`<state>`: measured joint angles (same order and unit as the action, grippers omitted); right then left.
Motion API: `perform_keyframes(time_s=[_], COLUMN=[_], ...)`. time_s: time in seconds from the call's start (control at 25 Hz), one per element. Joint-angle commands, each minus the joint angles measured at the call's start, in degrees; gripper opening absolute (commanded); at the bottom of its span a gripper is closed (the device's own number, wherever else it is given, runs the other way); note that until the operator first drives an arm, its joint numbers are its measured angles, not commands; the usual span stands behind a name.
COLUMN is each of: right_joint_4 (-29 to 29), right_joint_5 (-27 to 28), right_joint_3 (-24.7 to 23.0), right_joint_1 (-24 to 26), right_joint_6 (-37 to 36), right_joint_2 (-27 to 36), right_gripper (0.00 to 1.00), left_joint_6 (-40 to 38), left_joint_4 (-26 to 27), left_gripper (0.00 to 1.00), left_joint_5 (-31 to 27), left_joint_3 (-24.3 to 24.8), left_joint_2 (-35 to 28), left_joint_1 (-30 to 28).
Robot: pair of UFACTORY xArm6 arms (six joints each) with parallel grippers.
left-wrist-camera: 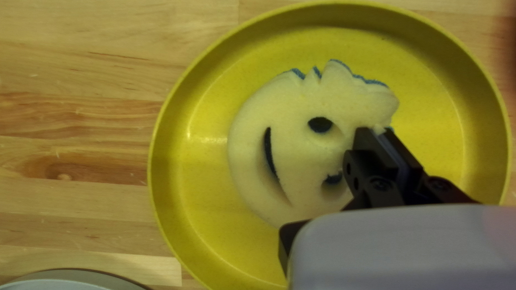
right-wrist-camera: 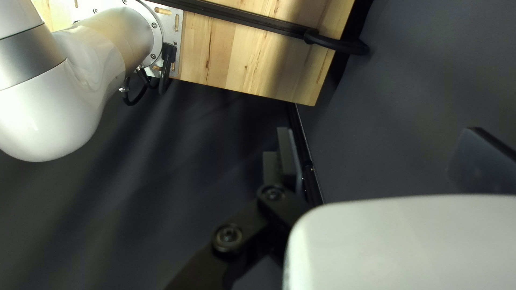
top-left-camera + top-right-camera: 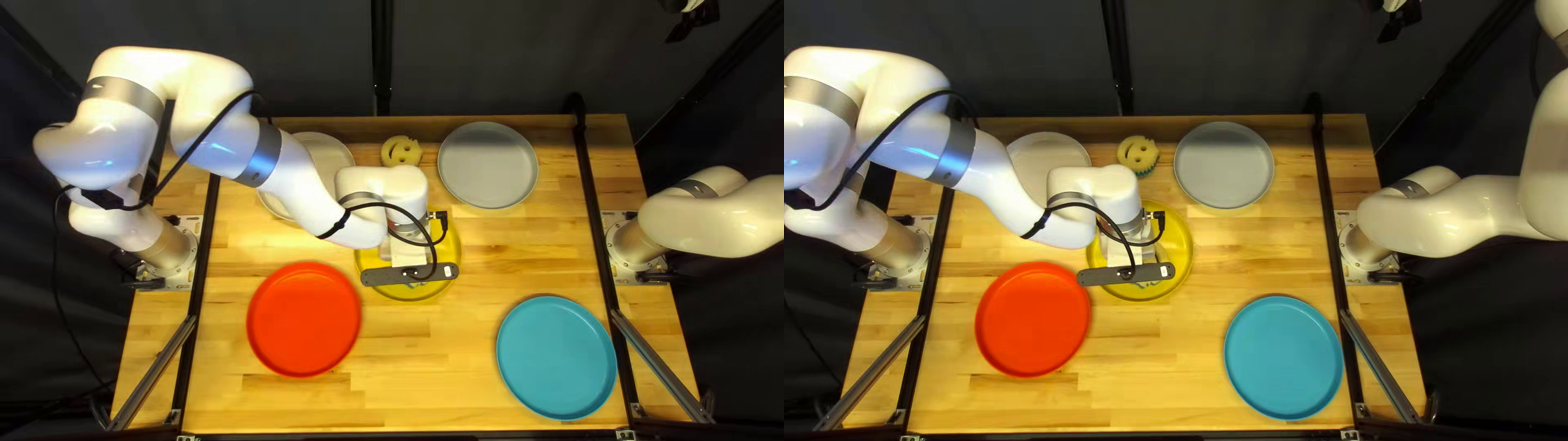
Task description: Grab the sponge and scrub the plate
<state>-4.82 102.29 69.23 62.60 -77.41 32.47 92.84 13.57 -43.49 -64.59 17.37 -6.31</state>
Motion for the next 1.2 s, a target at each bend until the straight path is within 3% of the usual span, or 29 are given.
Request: perform_keyframes(time_s=[0.04, 0.4, 0.84, 0.88, 0.92, 1.2], right_joint_4=[0.0, 0.0, 0.0, 0.0, 0.0, 0.0], right_joint_5=[0.0, 0.0, 0.0, 0.0, 0.0, 0.0], right_joint_3=[0.0, 0.0, 0.0, 0.0, 0.0, 0.0], right_joint_1=[0.0, 0.0, 0.0, 0.0, 0.0, 0.0], right_joint_6=[0.0, 0.0, 0.0, 0.0, 0.0, 0.0], right_joint_2=[0.0, 0.0, 0.0, 0.0, 0.0, 0.0], right_gripper=[1.0, 1.0, 1.0, 1.0, 1.0, 1.0], left_joint_6=[-3.64, -5.67, -3.29, -3.1, -2.74, -2.85], left_joint_4=[-0.26, 0.36, 2.97, 3.16, 3.49, 3.38], left_gripper=[0.0, 0.0, 0.0, 0.45, 1.0, 1.0], left_joint_5=[1.45, 8.45, 13.62, 13.68, 13.65, 13.32], left_joint_3=[1.71, -0.65, -2.07, -1.93, -1.53, -0.23], left_joint_2=[-3.37, -0.68, 5.38, 5.34, 4.98, 3.0], left_joint_1=[-5.41, -15.66, -19.72, -19.67, -19.43, -18.43])
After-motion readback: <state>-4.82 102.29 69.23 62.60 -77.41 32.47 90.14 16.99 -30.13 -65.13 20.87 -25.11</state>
